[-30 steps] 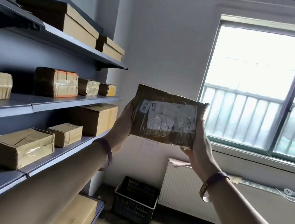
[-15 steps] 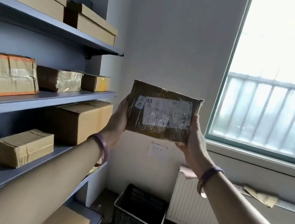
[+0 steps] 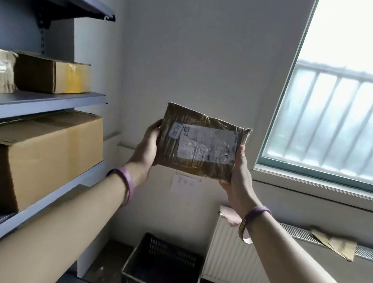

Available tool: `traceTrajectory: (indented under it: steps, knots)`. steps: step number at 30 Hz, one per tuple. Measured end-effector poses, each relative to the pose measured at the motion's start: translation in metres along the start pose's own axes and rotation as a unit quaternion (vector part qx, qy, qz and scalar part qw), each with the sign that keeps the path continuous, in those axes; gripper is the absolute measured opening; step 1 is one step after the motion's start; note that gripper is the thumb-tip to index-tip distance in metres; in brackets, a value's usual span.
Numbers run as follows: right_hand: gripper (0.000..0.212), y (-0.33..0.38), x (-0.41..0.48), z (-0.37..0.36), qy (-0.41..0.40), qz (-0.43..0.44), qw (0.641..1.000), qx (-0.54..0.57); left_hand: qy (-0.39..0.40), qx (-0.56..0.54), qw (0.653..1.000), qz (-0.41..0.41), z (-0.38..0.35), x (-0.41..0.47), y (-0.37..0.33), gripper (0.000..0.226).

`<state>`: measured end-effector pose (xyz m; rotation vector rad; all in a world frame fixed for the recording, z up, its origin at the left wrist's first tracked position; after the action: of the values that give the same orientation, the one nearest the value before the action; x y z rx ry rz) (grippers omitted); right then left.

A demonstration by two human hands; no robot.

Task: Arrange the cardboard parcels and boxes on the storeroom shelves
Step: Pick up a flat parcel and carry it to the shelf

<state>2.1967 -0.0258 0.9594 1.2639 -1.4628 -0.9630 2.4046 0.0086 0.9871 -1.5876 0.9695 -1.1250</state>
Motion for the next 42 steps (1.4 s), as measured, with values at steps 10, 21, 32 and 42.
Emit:
traceTrajectory:
  steps: [10, 21, 32, 42]
  knots:
    - [0.048, -0.095, 0.168, 0.016, -0.049, -0.064, 0.996, -0.037, 0.034, 0.031, 0.993, 0.112, -0.028, 0.171, 0.114, 0.047]
    - [0.036, -0.224, 0.317, 0.080, -0.051, -0.162, 0.984, -0.054, -0.015, 0.056, 0.965, 0.256, -0.082, 0.298, 0.279, 0.047]
    - [0.094, -0.467, 0.443, 0.186, -0.051, -0.317, 0.935, -0.151, -0.070, 0.050, 0.926, 0.369, -0.118, 0.376, 0.471, 0.034]
    - [0.048, -0.553, 0.402, 0.174, -0.021, -0.398, 0.900, -0.174, -0.091, 0.093, 0.874, 0.468, -0.081, 0.357, 0.649, 0.038]
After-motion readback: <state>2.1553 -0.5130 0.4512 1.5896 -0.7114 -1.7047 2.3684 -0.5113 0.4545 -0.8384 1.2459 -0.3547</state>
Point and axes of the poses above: each hand's wrist, its own x-axis towards the middle knuckle, its own z-axis out of the back of the hand, y = z × x, the point moved 1 cm from there along x, towards the middle knuckle, and after that the axes turned 2 degrees about -x, right-handed, at the moved point
